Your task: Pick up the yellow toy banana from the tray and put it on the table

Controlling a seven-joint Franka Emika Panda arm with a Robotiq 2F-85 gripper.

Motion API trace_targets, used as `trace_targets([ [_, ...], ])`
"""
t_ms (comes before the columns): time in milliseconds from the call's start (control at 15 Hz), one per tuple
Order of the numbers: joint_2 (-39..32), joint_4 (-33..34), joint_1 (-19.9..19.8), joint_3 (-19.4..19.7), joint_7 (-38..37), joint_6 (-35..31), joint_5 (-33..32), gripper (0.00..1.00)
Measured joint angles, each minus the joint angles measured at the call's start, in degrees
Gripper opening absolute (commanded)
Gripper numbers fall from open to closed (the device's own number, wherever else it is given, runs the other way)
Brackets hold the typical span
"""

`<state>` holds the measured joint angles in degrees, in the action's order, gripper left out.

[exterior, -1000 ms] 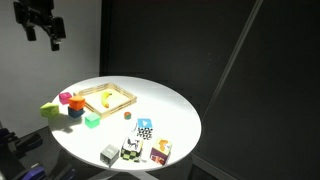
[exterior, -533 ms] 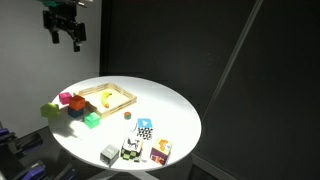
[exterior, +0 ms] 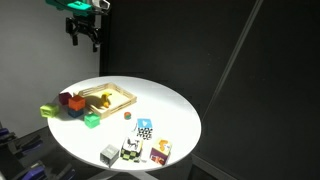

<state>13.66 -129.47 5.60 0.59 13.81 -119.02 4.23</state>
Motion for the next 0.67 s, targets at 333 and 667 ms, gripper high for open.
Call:
trace_targets([
  [333, -8.71, 5.99, 0.01, -1.10, 3.04, -2.57, -0.05, 1.00],
  [667, -16.78, 10.43, -0.04, -1.94, 4.46, -8.38, -0.50, 1.00],
])
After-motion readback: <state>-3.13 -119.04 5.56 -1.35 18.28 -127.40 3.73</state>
